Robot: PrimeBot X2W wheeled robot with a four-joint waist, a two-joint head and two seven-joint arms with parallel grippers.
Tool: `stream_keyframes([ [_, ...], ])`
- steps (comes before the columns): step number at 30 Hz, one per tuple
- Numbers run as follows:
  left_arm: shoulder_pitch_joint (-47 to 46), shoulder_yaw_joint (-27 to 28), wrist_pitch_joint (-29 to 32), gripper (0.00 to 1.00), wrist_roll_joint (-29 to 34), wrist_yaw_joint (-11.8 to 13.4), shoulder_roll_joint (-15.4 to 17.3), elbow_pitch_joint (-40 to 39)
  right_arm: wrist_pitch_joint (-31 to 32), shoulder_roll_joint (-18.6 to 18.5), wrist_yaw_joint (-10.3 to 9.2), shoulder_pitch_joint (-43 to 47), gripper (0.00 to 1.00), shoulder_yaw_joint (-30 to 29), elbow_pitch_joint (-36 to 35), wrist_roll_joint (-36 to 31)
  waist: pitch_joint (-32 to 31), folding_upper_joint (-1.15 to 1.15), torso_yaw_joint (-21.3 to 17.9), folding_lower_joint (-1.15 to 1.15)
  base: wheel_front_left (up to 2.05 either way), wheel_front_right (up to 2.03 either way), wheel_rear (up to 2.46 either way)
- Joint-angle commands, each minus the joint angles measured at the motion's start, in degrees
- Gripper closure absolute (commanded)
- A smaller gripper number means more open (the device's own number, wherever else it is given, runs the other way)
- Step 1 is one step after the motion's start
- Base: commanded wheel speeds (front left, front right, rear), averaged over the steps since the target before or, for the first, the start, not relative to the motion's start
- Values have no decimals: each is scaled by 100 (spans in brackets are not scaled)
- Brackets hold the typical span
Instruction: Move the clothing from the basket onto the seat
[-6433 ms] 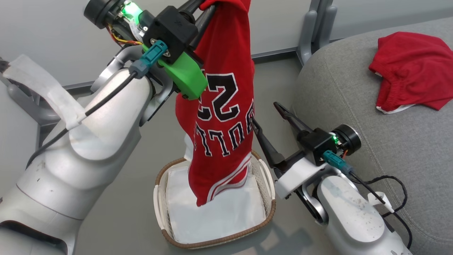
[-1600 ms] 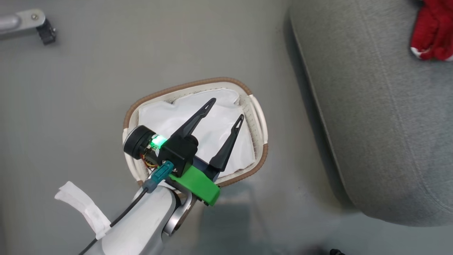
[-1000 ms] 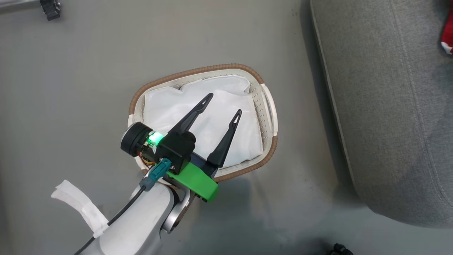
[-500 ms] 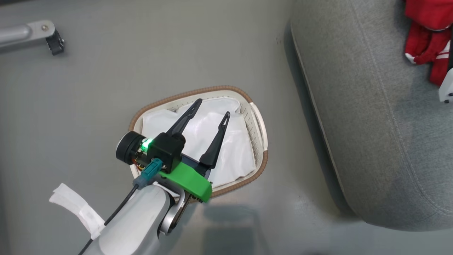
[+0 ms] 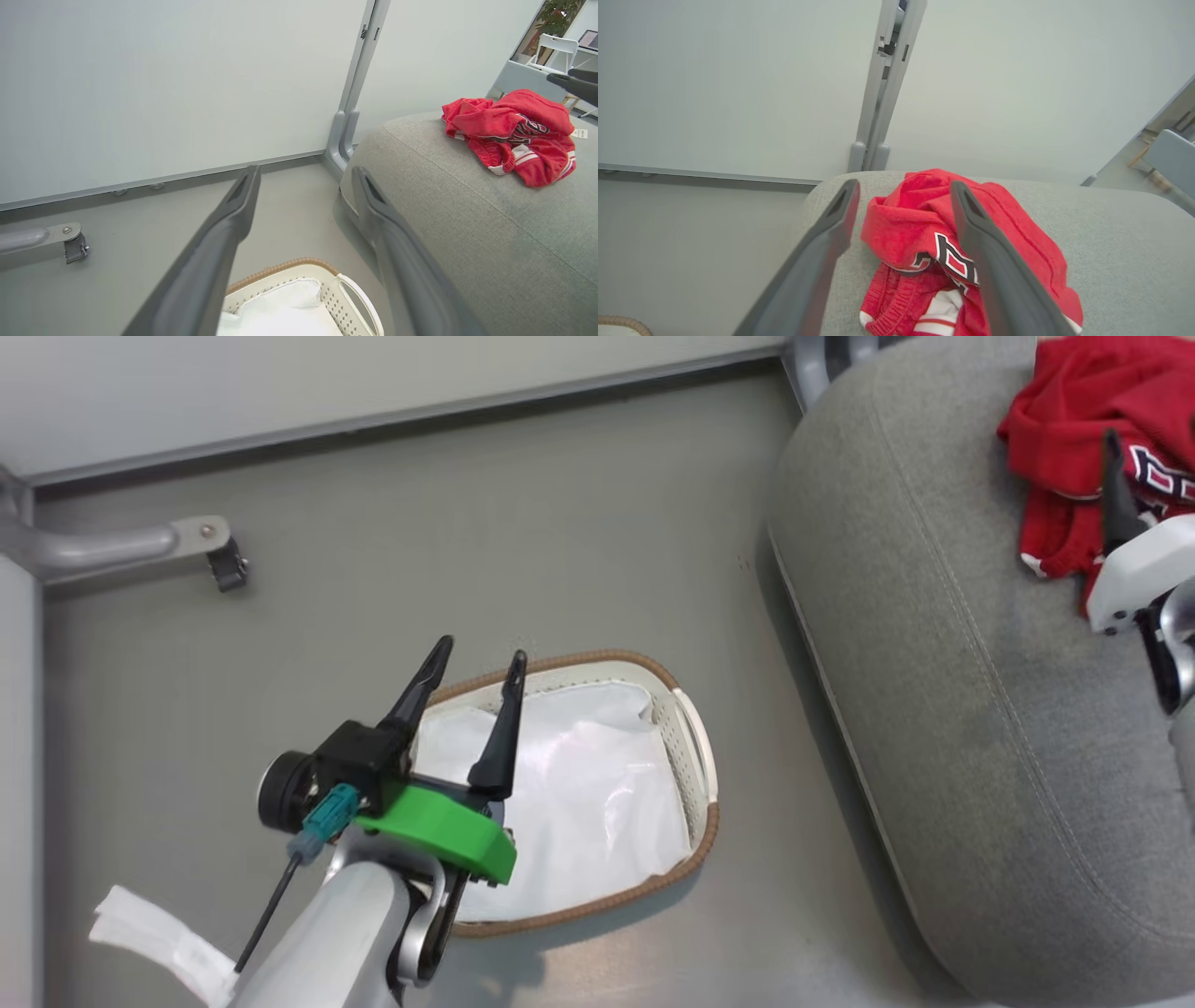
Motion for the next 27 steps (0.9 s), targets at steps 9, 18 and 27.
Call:
stream_keyframes([
  [9,801,888,-11,0,231,-23,-189,-34,-57,635,-8,953,0,-8,-714,230,-713,0,700,0,0,0,0],
  [18,1502,1660,-12,0,560,-137,-413,-32,-60,1511,-8,2379,0,-335,-2014,-17,-952,0,1015,0,0,0,0],
  [27,2047,2192,-12,0,876,-366,-631,-110,-54,1829,-8,3599,0,-369,-2779,153,-1232,0,1040,0,0,0,0],
])
